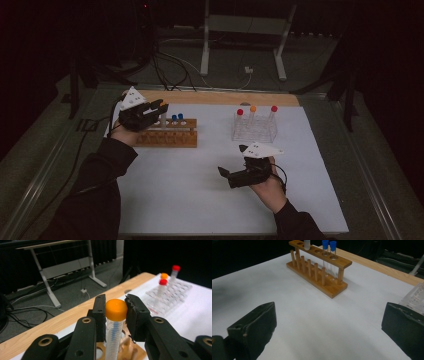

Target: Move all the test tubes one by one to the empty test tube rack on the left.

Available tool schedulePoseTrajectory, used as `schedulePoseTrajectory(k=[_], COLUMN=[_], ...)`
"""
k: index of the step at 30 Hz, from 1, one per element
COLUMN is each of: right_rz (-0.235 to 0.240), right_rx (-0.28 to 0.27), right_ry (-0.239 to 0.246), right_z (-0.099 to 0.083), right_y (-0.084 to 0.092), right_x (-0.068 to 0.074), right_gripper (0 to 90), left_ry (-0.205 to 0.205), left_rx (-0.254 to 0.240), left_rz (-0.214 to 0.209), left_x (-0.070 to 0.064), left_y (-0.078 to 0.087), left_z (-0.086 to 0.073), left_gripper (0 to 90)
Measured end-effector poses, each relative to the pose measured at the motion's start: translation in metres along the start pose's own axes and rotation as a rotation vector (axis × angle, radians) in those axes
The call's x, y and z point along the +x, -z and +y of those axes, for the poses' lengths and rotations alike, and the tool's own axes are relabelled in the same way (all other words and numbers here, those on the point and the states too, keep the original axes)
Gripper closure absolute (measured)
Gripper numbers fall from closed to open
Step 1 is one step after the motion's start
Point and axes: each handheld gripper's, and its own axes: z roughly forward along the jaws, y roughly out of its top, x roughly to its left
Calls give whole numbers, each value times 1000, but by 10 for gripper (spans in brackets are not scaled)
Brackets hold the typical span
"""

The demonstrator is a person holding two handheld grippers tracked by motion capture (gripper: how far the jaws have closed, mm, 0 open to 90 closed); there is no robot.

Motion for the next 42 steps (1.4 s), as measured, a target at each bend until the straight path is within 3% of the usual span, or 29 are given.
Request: schedulePoseTrajectory(k=[11,17,29,42], right_rz=[7,10,16,22], right_rx=[7,7,11,13], right_ry=[-7,-9,-18,-20], right_z=[-2,-2,-2,-2], right_y=[-1,0,0,0], right_x=[-2,-3,-4,-5], right_gripper=[0,0,0,0], left_ry=[48,94,117,134], left_rx=[-28,-12,45,59], left_rz=[65,64,66,63], left_x=[15,17,15,15], left_y=[-23,-32,-44,-49], left_z=[-13,-29,-58,-68], left_gripper=[720,720,719,717])
